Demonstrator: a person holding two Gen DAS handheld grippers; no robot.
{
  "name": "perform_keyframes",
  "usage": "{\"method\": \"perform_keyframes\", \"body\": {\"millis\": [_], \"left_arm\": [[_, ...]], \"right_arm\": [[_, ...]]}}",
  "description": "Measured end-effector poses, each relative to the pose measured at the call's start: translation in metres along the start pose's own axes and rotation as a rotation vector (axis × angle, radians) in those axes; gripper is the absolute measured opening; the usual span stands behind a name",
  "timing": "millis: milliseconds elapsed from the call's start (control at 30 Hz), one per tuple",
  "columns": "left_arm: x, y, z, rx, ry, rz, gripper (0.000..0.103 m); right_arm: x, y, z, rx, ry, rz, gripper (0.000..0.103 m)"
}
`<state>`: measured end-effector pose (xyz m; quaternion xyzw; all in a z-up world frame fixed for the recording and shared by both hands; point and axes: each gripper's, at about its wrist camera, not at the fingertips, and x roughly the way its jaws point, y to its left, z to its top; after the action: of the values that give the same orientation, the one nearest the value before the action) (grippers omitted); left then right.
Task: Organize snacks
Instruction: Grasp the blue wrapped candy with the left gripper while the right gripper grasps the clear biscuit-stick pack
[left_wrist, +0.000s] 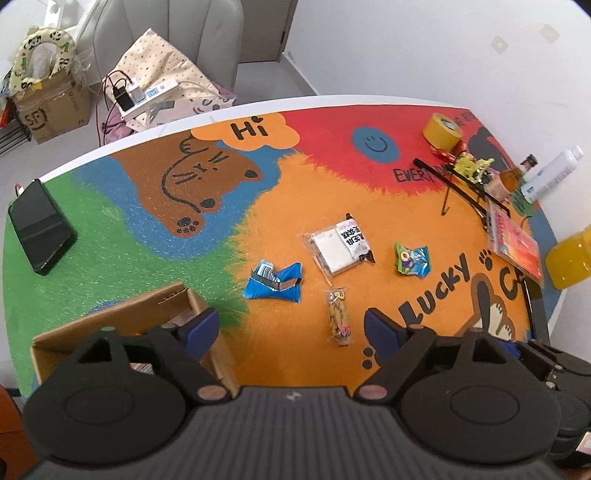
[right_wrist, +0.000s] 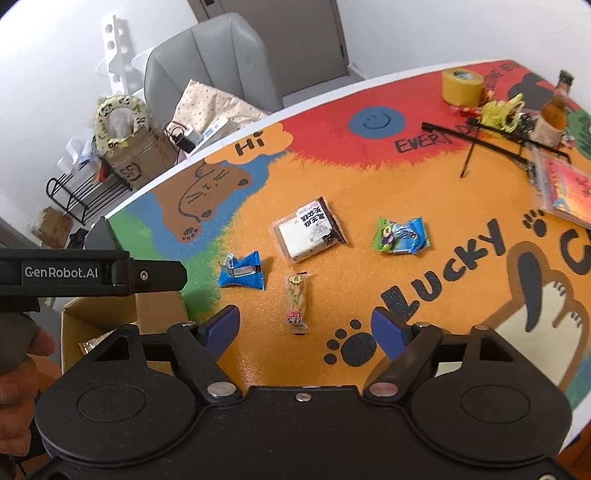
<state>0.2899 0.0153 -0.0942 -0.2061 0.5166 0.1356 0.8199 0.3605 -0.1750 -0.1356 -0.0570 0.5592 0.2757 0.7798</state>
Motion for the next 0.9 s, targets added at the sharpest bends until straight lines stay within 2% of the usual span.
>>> {"method": "perform_keyframes", "body": {"millis": [467, 667, 900], "left_arm": [[0.060, -0.015, 0.021, -0.016, 0.081, 0.054, 0.066], [0.082, -0.015, 0.026, 0.000, 0.118, 0.077, 0.063], [0.110, -0.013, 0.030, 0.010, 0.147, 0.111, 0.061]], "right_arm": [[0.058, -0.021, 0.013, 0.038, 0.110, 0.070, 0.059], [0.075, -0.025, 0.012, 0.062, 0.140, 0.094, 0.055], [0.097, -0.031, 0.013, 0.135, 0.174, 0.109, 0.055]]}}
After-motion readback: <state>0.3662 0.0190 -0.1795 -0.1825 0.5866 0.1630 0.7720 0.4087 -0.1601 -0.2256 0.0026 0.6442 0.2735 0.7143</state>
